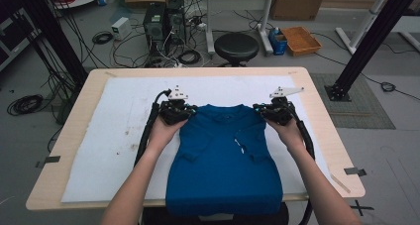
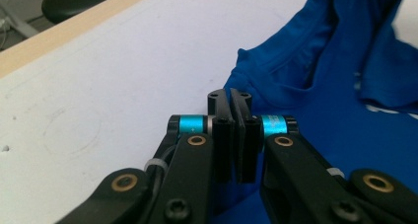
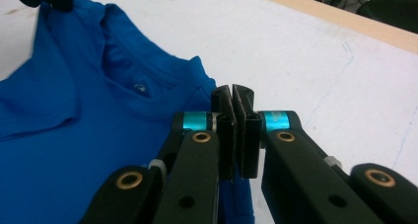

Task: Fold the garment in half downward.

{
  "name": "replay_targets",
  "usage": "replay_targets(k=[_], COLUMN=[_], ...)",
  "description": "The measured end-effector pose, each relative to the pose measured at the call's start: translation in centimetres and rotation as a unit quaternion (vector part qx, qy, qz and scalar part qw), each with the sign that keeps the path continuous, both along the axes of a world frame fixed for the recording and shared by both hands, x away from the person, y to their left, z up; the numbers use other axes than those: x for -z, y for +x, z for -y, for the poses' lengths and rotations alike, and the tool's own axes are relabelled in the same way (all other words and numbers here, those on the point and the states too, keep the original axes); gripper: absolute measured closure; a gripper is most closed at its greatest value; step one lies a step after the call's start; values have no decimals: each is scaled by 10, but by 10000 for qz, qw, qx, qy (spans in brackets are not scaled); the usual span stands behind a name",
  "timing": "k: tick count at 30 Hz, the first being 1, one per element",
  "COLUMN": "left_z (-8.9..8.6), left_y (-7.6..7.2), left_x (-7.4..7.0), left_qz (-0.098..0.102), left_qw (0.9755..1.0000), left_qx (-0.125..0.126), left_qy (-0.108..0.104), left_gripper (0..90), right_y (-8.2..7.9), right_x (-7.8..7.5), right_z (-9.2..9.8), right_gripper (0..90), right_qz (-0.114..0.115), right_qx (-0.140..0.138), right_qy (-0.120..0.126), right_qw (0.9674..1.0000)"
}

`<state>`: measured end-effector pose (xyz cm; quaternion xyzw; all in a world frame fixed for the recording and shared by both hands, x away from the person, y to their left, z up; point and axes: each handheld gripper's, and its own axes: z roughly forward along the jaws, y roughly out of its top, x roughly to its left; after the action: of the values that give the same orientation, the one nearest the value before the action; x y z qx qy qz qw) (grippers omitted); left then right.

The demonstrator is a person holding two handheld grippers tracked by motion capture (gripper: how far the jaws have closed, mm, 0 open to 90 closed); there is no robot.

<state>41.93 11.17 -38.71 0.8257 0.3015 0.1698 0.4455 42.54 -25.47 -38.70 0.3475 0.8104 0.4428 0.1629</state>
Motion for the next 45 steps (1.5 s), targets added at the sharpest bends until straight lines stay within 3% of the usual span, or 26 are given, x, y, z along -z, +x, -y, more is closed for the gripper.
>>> replay_targets(k=[6,12,15,21,25,29,35,37,40,43,45], left_z=[-3,-1,-1,-4,-4,-1,-1,-1,-2,-2,-4], left_y=[-37,-85,-107,-138,-158,-176,-189,-190,-193,-193,-187], left_x=[-4,-5,-2,11,19,26,36,38,40,37,33], left_qz=[147,344,346,288,294,280,128,68,-22,20,115], left_qw=[9994,9969,9959,9937,9905,9861,9825,9827,9816,9839,9889], left_qx=[307,699,835,1066,1272,1454,1581,1581,1661,1576,1311], left_qy=[-62,77,67,164,423,754,974,965,939,843,688], left_gripper=[879,879,879,879,878,875,849,804,738,672,646], right_y=[-42,-93,-114,-155,-177,-193,-209,-213,-215,-209,-200], right_x=[-4,-1,3,12,18,26,33,34,33,27,23], right_z=[5,7,11,17,15,12,12,14,19,27,32], right_gripper=[890,890,890,890,889,889,880,861,847,797,744], right_qz=[164,305,319,200,172,101,-54,-133,-74,20,59], right_qx=[-138,-232,-224,-363,-536,-679,-809,-818,-775,-526,-336], right_qy=[258,87,85,24,-209,-403,-628,-618,-646,-513,-387], right_qw=[9994,9992,9992,9991,9982,9968,9947,9946,9949,9973,9987])
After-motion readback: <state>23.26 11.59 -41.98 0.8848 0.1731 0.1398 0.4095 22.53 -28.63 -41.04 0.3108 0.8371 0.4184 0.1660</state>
